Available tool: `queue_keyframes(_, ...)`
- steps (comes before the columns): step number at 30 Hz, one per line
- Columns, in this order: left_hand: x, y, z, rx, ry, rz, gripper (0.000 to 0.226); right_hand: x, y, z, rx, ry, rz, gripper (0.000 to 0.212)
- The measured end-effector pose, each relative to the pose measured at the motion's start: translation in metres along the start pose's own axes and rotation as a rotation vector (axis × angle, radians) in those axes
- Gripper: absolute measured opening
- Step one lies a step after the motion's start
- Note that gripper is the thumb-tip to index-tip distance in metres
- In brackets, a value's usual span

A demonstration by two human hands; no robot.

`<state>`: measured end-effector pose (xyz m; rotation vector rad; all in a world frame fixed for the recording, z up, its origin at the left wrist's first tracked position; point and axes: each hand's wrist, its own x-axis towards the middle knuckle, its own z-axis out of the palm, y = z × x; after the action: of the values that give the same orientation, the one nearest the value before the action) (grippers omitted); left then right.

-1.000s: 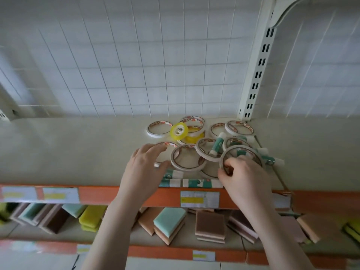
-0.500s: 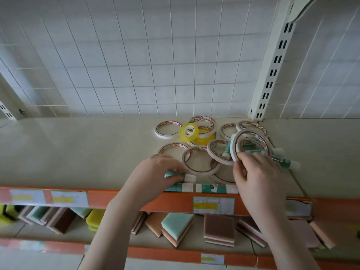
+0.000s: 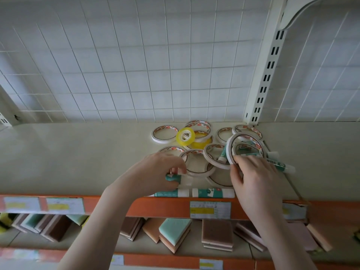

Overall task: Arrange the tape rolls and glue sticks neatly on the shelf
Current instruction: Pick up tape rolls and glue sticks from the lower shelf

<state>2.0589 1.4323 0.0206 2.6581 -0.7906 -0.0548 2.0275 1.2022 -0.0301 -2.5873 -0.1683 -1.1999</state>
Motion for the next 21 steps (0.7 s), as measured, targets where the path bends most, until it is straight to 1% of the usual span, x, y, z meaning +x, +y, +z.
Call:
queue_keyframes(3,-0.004,-0.003,0.002,-0.065,0.037,0.002,0.031,0.001,0.0,0.0,-0.001,0.0,-0.014,0.01)
queue_keyframes(7,-0.01,-0.002,0.002,-0.116,0.171,0.0,0.039,0.004,-0.001,-0.002,0.0,0.018,-0.038,0.014)
queue_keyframes(9,-0.012,0.0,0.002,-0.118,0.21,-0.014,0.043,0.004,-0.001,-0.002,0.001,0.025,-0.057,0.015)
queue_keyframes(15,-0.012,0.0,0.005,-0.124,0.318,-0.098,0.032,0.004,0.002,-0.002,0.007,0.025,-0.117,0.019)
queue_keyframes(16,-0.012,0.0,0.006,-0.125,0.339,-0.118,0.033,0.004,0.003,-0.002,0.012,0.021,-0.124,0.019)
queue_keyframes(18,-0.014,-0.001,0.004,-0.139,0.394,-0.144,0.035,0.004,0.006,0.0,0.016,-0.001,-0.144,0.022)
queue_keyframes(21,-0.016,-0.005,0.001,-0.177,0.492,-0.19,0.029,0.005,0.011,0.003,0.018,-0.052,-0.188,0.029)
